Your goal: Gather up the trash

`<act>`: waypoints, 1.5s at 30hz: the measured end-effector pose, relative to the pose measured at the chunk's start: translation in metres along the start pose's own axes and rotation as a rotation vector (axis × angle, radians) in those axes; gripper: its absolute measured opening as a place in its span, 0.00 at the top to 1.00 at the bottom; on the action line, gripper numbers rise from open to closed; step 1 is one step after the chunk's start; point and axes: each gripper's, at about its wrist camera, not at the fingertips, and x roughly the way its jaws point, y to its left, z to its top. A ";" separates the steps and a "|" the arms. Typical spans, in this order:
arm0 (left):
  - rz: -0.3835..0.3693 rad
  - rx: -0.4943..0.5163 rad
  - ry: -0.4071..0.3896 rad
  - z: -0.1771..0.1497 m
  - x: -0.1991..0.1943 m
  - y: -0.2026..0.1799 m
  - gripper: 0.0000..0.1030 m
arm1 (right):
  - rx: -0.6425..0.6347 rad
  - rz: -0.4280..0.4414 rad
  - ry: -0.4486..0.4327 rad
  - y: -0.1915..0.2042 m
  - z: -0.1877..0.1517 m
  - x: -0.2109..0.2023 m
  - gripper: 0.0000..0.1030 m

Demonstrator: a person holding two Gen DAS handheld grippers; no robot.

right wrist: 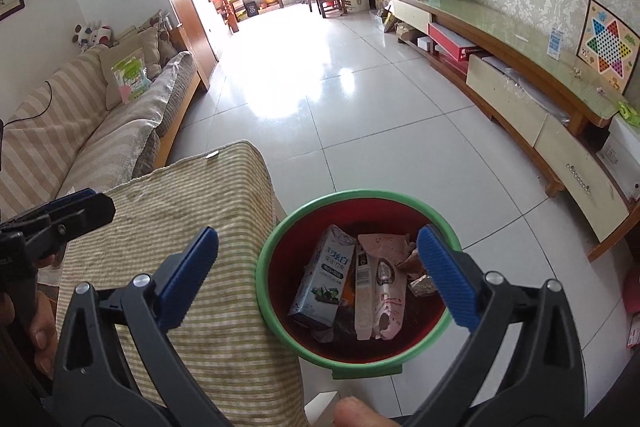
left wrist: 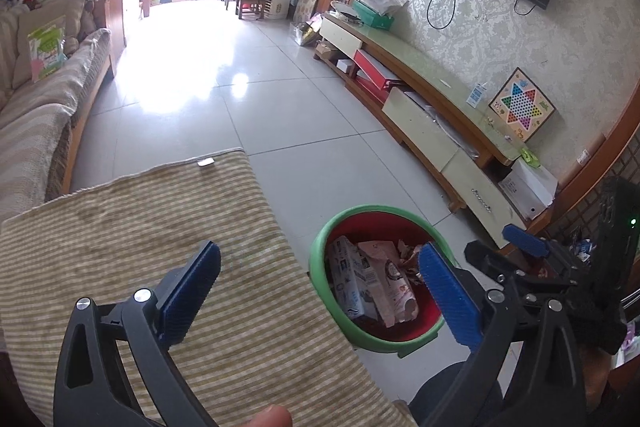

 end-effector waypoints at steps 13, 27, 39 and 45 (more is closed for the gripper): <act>0.206 -0.029 -0.180 -0.045 -0.135 0.074 0.08 | -0.104 0.017 -0.175 0.100 -0.005 -0.074 0.05; 0.381 -0.133 -0.186 -0.127 -0.209 0.129 0.08 | -0.221 0.087 -0.175 0.202 -0.056 -0.104 0.05; 0.463 -0.208 -0.257 -0.175 -0.228 0.136 0.08 | -0.256 0.088 -0.172 0.225 -0.088 -0.113 0.04; 0.463 -0.193 -0.275 -0.169 -0.231 0.127 0.08 | -0.259 0.096 -0.168 0.228 -0.095 -0.115 0.04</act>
